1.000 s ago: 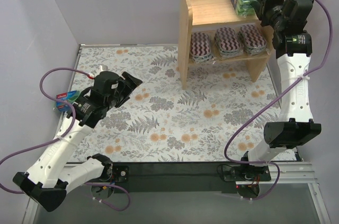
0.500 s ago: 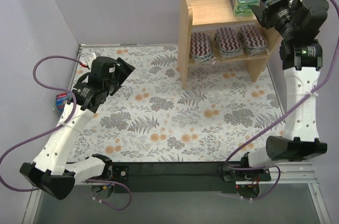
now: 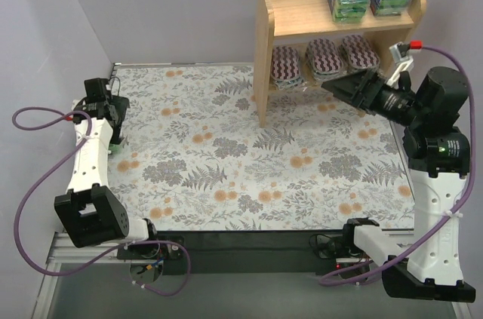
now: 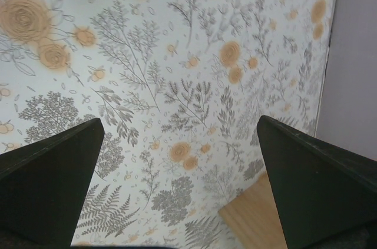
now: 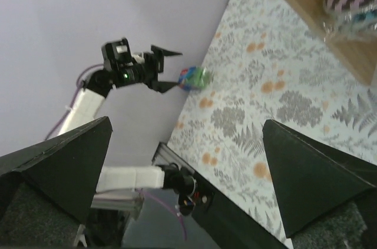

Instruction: Place and organize the cleaning sponges onto the shelf

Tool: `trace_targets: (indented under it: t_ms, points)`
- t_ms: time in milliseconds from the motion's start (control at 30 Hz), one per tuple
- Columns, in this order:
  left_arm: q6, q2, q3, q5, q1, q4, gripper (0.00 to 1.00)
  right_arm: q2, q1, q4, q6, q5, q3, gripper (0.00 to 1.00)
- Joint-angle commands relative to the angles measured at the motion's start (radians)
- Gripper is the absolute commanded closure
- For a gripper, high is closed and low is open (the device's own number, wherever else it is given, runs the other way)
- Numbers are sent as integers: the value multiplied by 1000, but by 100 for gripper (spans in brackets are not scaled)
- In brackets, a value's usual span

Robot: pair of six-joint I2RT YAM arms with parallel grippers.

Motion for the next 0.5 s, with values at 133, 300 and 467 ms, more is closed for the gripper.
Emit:
trace_targets:
  t_ms: [133, 300, 467]
  points:
    - [-179, -12, -173, 12, 145, 62, 3, -55, 62, -326, -320, -76, -87, 4]
    - [-241, -29, -274, -7, 174, 161, 8, -62, 93, -372, -361, -57, -124, 6]
    - [-300, -35, -339, -37, 184, 271, 16, -60, 108, -380, -386, -49, -164, 9]
